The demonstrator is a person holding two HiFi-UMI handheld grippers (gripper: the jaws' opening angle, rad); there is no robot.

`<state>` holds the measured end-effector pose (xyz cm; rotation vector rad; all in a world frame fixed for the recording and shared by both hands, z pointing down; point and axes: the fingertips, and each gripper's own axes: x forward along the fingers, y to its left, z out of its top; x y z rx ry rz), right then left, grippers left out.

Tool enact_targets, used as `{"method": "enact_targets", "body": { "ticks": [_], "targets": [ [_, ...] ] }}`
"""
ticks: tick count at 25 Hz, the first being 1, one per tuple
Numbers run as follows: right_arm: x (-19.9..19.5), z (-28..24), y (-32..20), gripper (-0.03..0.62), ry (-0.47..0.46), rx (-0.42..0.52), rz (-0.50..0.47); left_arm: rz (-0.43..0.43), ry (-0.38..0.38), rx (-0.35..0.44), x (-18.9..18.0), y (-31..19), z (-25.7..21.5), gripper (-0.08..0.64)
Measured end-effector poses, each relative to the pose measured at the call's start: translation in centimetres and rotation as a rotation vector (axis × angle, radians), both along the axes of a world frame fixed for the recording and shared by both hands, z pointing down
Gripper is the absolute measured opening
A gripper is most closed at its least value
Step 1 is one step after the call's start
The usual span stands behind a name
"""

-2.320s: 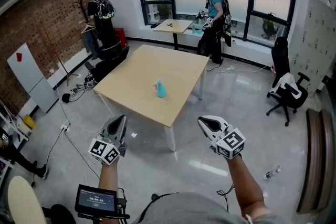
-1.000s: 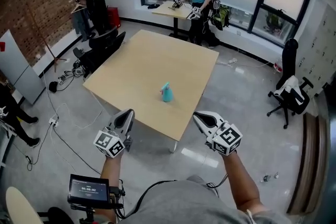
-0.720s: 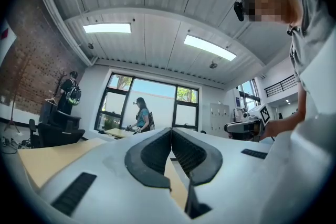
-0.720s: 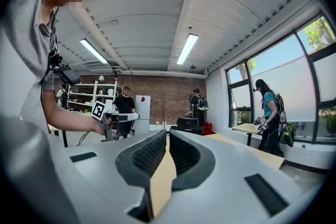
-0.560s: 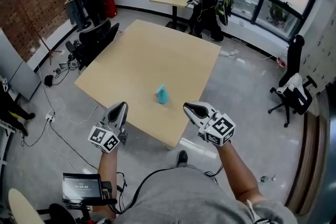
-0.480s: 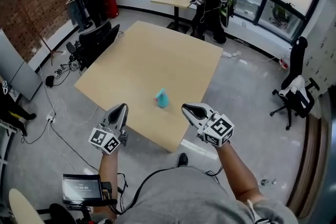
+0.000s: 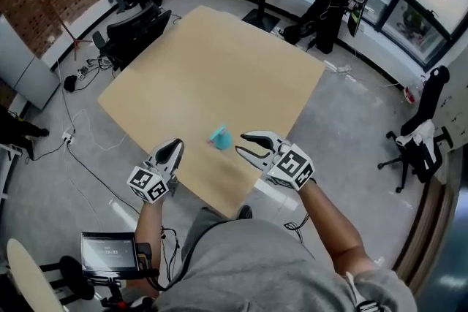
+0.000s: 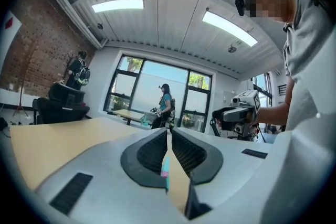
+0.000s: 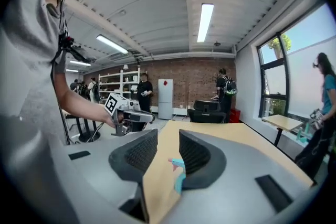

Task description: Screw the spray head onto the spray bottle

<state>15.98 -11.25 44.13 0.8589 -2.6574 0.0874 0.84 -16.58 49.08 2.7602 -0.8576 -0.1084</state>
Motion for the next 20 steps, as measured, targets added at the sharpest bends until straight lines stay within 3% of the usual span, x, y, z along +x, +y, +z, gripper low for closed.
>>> {"method": "enact_targets", "body": {
  "ticks": [3,5,8,11,14,17,20],
  "targets": [
    [-0.5,2.1,-1.2,0.122,0.144,0.000,-0.099,0.032,-0.045,-0.051,1.2,-1.2,3.3,0.009],
    [-1.2,3.9,-2.0,0.123,0.267,0.020,-0.186,0.083,-0.077,-0.078,2.3,-2.2,6.0,0.082],
    [-2.4,7.0,-3.6,0.123,0.484,0.044,-0.324,0.211,-0.193,-0.077,4.4,-3.4,10.7,0.217],
    [-4.0,11.6,-6.4,0.123,0.719,0.057,-0.467,0.371,-0.332,-0.036,6.2,-5.1,16.1,0.272],
    [-5.3,16.8,-9.6,0.127,0.934,0.071,-0.614,0.510,-0.412,0.000,7.8,-7.0,20.7,0.321],
    [-5.0,18.2,-10.2,0.141,1.043,0.088,-0.692,0.597,-0.455,0.029,9.9,-6.0,22.2,0.349],
    [-3.4,18.5,-9.7,0.149,1.115,0.086,-0.740,0.611,-0.453,0.038,11.4,-4.7,22.4,0.376]
  ]
}}
